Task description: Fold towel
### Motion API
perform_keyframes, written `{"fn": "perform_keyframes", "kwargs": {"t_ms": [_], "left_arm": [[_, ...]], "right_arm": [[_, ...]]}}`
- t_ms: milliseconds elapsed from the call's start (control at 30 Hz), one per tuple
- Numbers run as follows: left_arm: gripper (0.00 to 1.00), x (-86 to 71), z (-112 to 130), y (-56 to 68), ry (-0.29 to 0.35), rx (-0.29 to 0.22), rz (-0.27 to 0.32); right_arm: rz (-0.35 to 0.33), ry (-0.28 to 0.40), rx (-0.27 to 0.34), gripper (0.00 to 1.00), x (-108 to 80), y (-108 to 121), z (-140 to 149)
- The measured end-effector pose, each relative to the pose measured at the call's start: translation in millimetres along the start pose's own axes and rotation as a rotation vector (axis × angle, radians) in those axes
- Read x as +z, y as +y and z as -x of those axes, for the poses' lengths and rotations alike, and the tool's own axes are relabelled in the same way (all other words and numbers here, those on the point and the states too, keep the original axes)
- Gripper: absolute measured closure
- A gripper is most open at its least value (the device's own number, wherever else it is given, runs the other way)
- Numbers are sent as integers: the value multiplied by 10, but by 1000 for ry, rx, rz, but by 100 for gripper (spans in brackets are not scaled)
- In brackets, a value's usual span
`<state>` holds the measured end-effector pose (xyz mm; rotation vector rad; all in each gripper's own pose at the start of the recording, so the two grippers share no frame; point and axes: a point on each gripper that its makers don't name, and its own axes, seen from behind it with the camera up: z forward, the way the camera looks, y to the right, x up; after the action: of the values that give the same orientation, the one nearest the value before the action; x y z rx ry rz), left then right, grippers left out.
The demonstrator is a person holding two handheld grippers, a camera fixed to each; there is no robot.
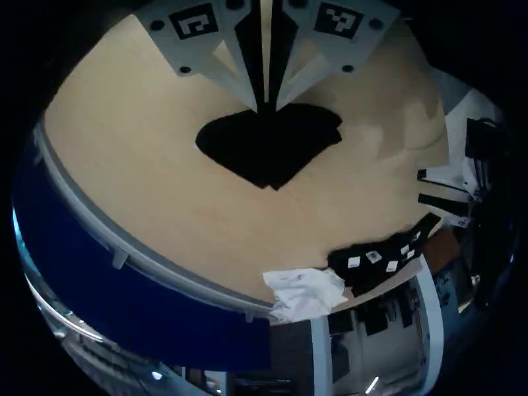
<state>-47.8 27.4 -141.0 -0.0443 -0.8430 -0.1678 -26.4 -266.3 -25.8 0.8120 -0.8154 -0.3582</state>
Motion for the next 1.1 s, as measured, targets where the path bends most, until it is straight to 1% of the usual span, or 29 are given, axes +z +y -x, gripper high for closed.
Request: {"fn": "perform_keyframes", "kwargs": {"t_ms": [300,500,667,867,1100], "left_arm": [[11,45,-77,74,1,30,18],[11,50,-147,132,3,46,31],[11,55,-196,181,5,52,42],[11,55,-248,220,5,57,52],[11,92,-281,225,2,79,52]], "right_arm": [[22,81,-11,96,-326,118,-511],[40,119,-3,96,-524,232,-709],[56,136,9,96,-643,331,-767],[87,144,22,96,-774,487,-744],[127,150,58,96,-973,770,-634]]}}
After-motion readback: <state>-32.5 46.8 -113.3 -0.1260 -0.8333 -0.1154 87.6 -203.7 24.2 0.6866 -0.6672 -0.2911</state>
